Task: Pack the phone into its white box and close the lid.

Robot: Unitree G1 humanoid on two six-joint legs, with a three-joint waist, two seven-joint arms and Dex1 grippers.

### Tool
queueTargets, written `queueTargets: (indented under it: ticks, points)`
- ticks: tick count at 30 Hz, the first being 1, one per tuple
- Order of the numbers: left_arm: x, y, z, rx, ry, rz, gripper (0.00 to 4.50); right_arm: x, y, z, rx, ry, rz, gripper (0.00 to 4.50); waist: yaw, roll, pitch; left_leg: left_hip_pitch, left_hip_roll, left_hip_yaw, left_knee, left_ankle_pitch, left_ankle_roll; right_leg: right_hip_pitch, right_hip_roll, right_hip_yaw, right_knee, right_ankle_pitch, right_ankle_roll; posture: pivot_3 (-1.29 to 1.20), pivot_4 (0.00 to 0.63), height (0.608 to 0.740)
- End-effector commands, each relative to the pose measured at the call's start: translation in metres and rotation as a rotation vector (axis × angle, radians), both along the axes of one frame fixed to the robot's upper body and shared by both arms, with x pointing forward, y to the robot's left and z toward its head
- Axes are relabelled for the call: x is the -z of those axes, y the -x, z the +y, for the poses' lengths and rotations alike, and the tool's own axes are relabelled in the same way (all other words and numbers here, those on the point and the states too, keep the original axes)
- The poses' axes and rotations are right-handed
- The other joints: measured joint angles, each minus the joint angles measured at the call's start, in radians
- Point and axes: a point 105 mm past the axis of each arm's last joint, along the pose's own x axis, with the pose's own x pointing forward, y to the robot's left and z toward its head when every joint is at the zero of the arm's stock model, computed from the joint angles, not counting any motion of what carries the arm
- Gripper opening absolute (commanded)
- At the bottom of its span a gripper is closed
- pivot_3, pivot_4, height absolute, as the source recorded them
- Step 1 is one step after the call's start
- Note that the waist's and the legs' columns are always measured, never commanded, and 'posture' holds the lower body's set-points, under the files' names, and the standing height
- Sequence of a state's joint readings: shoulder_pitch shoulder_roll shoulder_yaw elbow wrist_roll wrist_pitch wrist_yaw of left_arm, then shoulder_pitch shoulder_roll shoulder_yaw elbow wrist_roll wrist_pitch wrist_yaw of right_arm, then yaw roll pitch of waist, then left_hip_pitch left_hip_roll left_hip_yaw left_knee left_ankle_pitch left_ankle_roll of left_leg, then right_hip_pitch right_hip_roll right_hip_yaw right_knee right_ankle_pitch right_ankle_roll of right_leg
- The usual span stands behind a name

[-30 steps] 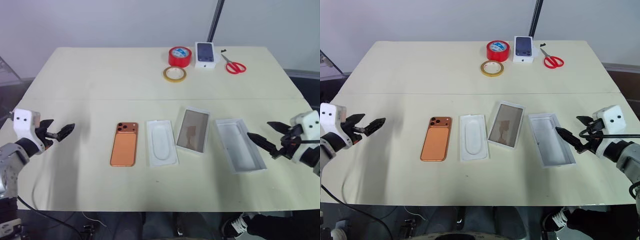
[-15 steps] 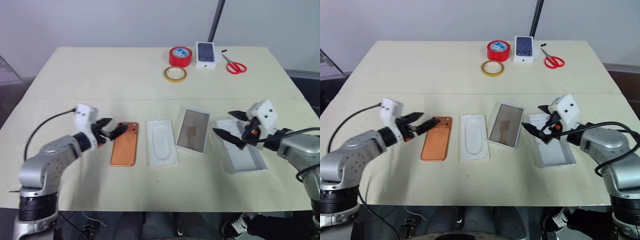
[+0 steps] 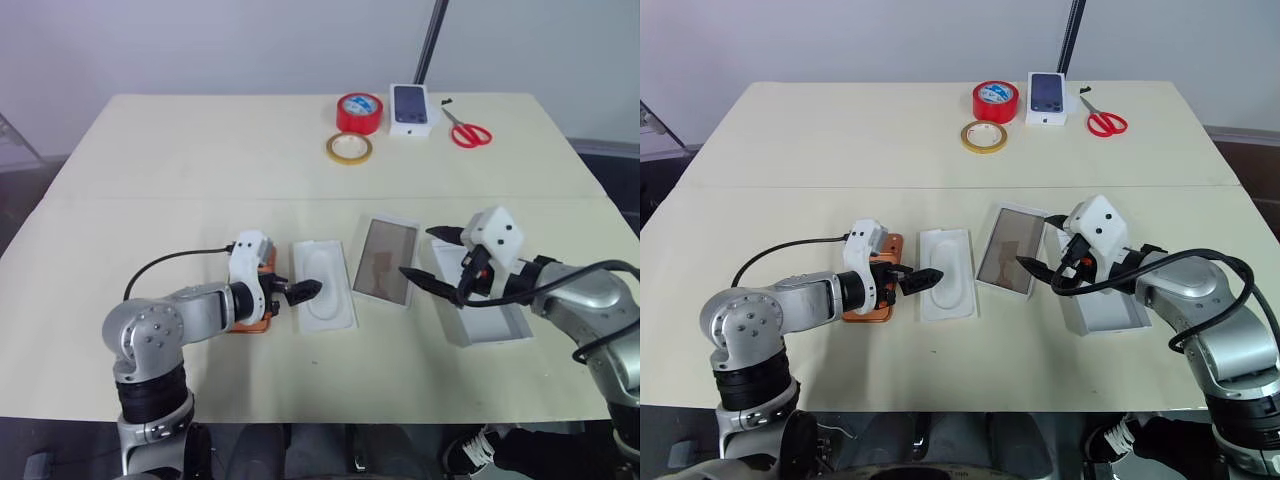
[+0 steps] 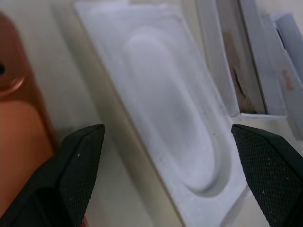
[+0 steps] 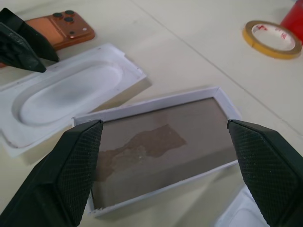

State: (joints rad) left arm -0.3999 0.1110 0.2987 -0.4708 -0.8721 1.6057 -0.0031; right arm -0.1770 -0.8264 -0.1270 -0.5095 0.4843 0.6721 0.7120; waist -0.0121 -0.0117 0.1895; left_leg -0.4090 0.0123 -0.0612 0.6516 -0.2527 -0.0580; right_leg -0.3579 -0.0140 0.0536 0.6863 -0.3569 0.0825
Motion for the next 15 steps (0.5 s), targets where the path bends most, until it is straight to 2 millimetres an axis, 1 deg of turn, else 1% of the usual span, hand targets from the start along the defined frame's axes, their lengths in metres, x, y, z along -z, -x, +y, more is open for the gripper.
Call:
queueTargets:
  ticks: [1,4,7,8,9,11,12,14,15]
  points:
    - [0.001,0.0,-0.003,-0.005,-0.011,0.015,4.5,-0.014,0.004,0.008,-0.046,0.015,-0.058,4.41,0.001,0.0,0.0,0.0,0.0,0.0,0.0,0.0,0.0,0.0,0.0,0.0,0.0,0.0,0.0,0.0,0.15,0.74]
    - [0.006,-0.001,-0.008,-0.031,0.031,0.057,4.5,-0.014,0.004,0.013,-0.073,0.017,-0.059,4.41,0.001,0.0,0.0,0.0,0.0,0.0,0.0,0.0,0.0,0.001,0.0,0.0,0.0,0.0,0.0,0.0,0.15,0.74]
    - [0.009,-0.005,-0.012,-0.065,0.047,0.093,3.67,-0.015,0.003,0.017,-0.093,0.019,-0.064,4.5,0.004,0.0,0.0,0.001,-0.001,0.0,0.0,0.0,0.0,0.001,0.0,0.0,0.0,0.0,0.0,0.0,0.15,0.74]
    - [0.009,-0.007,-0.013,-0.07,0.05,0.099,3.25,-0.015,0.004,0.019,-0.105,0.022,-0.061,4.5,0.006,0.0,0.0,0.001,-0.001,0.0,0.0,0.0,0.0,0.001,0.0,0.0,0.0,0.0,0.0,0.0,0.15,0.74]
    - [0.009,-0.007,-0.014,-0.073,0.053,0.103,2.68,-0.015,0.005,0.02,-0.112,0.024,-0.058,4.5,0.007,0.0,0.0,0.001,-0.001,0.0,0.0,0.0,0.0,0.001,0.0,0.0,0.0,0.0,0.0,0.0,0.15,0.74]
    - [0.01,-0.009,-0.013,-0.081,0.045,0.109,1.72,-0.013,0.007,0.022,-0.126,0.033,-0.05,4.5,0.006,0.0,0.0,0.0,-0.002,0.0,0.001,0.0,0.0,0.001,0.0,0.0,0.0,0.0,0.0,0.0,0.15,0.74]
    - [0.01,-0.009,-0.013,-0.086,0.044,0.113,1.06,-0.011,0.009,0.023,-0.137,0.046,-0.037,4.5,0.006,0.0,0.0,0.0,-0.002,0.0,0.001,0.0,0.0,0.001,-0.001,0.0,-0.001,0.0,0.0,0.0,0.15,0.74]
    - [0.01,-0.011,-0.012,-0.097,0.048,0.119,0.14,-0.002,0.015,0.024,-0.169,0.11,0.007,4.5,0.005,0.0,0.0,0.0,-0.002,0.0,0.0,0.0,0.0,0.001,-0.001,0.0,-0.001,0.0,0.0,0.0,0.15,0.74]
    - [0.01,-0.011,-0.012,-0.1,0.049,0.121,0.06,0.001,0.017,0.024,-0.182,0.135,0.022,4.5,0.005,0.0,0.0,0.0,-0.002,0.0,0.0,0.0,-0.001,0.001,-0.001,0.0,-0.001,0.0,0.0,0.0,0.15,0.74]
